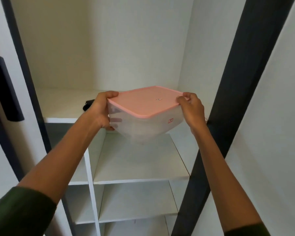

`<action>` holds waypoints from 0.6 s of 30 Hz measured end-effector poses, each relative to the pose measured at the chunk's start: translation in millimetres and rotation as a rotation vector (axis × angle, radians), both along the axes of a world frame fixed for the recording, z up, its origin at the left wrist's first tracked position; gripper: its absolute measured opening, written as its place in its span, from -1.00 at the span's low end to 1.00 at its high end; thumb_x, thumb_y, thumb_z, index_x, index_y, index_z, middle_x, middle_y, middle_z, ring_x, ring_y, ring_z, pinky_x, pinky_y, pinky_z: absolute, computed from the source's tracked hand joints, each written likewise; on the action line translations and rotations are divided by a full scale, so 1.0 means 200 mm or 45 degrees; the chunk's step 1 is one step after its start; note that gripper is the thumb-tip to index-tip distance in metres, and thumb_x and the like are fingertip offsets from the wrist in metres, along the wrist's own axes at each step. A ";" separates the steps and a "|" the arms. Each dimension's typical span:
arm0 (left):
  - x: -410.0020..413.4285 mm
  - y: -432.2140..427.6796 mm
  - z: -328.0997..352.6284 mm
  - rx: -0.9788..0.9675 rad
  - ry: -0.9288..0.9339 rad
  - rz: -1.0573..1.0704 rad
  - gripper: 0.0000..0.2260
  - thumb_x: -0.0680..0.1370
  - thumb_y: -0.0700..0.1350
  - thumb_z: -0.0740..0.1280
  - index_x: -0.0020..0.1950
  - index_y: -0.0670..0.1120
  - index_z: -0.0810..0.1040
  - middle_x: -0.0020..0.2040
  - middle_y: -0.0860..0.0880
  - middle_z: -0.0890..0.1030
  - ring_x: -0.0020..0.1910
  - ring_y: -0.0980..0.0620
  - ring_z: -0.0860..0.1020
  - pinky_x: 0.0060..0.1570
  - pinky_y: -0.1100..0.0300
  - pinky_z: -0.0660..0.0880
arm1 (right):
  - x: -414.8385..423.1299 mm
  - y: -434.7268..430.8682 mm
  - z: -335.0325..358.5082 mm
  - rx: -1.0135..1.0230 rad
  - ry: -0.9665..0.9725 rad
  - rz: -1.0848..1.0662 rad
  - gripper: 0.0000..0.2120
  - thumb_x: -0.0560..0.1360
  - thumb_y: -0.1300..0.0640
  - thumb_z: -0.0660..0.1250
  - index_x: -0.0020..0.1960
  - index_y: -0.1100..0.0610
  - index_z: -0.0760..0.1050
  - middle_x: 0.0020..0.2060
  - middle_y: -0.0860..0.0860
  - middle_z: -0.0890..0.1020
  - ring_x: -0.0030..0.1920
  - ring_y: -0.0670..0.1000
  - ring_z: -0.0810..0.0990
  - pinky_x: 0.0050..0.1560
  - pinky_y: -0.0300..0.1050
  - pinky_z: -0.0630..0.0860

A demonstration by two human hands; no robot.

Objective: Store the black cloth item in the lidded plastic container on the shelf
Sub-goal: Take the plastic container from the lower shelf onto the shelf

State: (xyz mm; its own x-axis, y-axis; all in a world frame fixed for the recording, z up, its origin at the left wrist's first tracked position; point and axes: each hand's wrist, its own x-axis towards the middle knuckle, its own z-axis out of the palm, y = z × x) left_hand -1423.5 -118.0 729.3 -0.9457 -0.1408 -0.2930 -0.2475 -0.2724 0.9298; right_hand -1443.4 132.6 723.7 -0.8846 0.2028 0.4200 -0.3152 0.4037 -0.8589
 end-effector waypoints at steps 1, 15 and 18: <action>-0.06 -0.01 0.03 -0.001 -0.005 -0.030 -0.83 0.40 0.09 0.30 -0.13 0.03 0.44 -0.05 -0.05 0.54 -0.07 -0.17 0.49 0.08 -0.02 0.34 | -0.05 -0.01 0.03 0.006 0.009 -0.032 -0.58 0.51 0.02 0.23 0.34 0.10 0.37 0.23 0.08 0.49 0.07 0.04 0.52 -0.27 -0.31 0.38; -1.06 -0.11 0.11 0.005 -0.048 -0.136 -0.78 0.49 0.08 0.32 -0.20 -0.05 0.47 -0.04 -0.01 0.54 -0.08 -0.03 0.53 0.13 0.12 0.43 | -0.66 -0.14 0.02 0.133 -0.046 -0.376 -0.61 0.50 0.00 0.30 0.21 0.22 0.46 0.20 0.19 0.48 -0.02 0.06 0.47 -0.03 -0.21 0.34; -1.19 -0.11 0.06 0.060 -0.037 -0.229 -0.79 0.55 0.04 0.27 -0.14 -0.09 0.49 -0.17 -0.05 0.56 -0.21 -0.04 0.56 -0.21 0.06 0.52 | -0.73 -0.13 0.00 0.188 -0.048 -0.446 -0.69 0.47 0.04 0.32 0.12 0.21 0.50 0.12 0.19 0.51 -0.12 0.03 0.44 -0.08 -0.20 0.34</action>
State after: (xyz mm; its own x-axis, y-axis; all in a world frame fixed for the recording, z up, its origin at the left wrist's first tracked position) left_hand -1661.4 -139.7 741.5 -0.9454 0.0441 -0.3229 -0.3227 -0.2645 0.9088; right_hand -1589.9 107.3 723.5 -0.7878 0.4355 0.4356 -0.1054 0.6014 -0.7919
